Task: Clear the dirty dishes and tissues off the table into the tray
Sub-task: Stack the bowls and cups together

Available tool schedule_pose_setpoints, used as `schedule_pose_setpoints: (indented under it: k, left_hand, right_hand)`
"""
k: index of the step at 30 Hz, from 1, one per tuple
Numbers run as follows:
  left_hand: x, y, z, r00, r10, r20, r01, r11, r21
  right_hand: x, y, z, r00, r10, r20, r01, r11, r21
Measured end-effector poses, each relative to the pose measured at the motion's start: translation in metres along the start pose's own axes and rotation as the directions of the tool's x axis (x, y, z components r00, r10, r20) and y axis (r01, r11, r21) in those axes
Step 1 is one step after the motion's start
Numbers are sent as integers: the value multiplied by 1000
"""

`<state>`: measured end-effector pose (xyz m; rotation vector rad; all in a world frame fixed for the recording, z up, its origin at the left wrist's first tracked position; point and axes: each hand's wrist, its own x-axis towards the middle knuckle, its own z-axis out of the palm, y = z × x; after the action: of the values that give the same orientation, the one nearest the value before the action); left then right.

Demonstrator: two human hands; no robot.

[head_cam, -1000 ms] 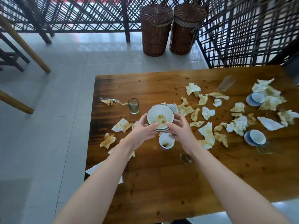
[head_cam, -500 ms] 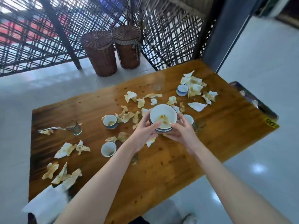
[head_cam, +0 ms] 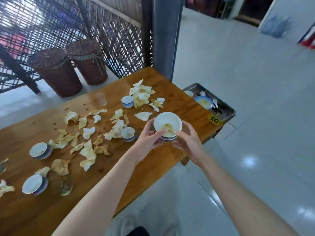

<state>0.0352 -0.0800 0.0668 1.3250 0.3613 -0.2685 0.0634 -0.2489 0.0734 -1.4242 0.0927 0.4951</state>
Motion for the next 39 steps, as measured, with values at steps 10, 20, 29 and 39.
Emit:
schedule_pose_setpoints:
  k: [10, 20, 29, 39]
  left_hand:
    - [89, 17, 107, 995, -43, 89, 30, 990, 141]
    - [231, 47, 175, 989, -70, 127, 53, 990, 132]
    - [352, 81, 201, 990, -135, 29, 133, 989, 64]
    - [428, 76, 180, 976, -191, -106, 187, 981, -40]
  right_hand:
    - [46, -24, -114, 996, -7, -88, 15, 995, 100]
    - [166, -66, -204, 991, 29, -132, -19, 997, 76]
    - [285, -113, -250, 992, 94, -87, -87, 992, 89]
    - [390, -115, -257, 973, 224, 52, -225, 974, 12]
